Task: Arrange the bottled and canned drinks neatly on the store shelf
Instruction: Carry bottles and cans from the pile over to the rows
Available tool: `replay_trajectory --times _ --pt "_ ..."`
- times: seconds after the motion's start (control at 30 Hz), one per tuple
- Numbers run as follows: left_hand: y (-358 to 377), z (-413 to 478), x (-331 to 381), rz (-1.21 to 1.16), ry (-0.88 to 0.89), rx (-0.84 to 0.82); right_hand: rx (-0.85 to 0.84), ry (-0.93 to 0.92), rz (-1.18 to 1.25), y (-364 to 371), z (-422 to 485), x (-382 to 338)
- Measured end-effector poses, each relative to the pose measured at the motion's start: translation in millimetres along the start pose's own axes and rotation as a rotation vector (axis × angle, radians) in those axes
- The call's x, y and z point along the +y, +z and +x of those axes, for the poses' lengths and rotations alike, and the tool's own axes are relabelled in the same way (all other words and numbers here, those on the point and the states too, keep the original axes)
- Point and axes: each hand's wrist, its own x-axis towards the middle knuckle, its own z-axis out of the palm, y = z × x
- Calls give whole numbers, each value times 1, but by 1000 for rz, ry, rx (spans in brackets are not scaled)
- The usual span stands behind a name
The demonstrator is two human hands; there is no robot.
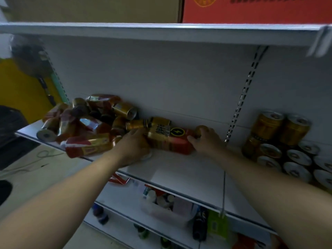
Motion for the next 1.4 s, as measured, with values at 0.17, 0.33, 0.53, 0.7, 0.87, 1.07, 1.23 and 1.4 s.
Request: replay_trajectory --times 0.17,0.33,0.53,0.7,0.87,1.07,1.23,1.4 --pt "12 47 -4 38 69 -82 -141 36 -14 10 10 11" --pt "26 81 0 193 61 -168 -139 59 29 16 20 26" --pt "29 100 -7 270 -21 -220 -103 107 88 9 24 42" --pt "23 109 -16 223 10 -198 -96 176 145 11 28 43" --pt "17 110 -6 205 94 -77 -103 278 356 17 31 40" --pt "4 115 19 326 352 33 -50 363 535 9 27 50" --pt "-12 114 58 426 665 143 -24 413 534 -1 12 62" --pt "-2 112 101 351 975 184 60 376 412 3 -11 70"
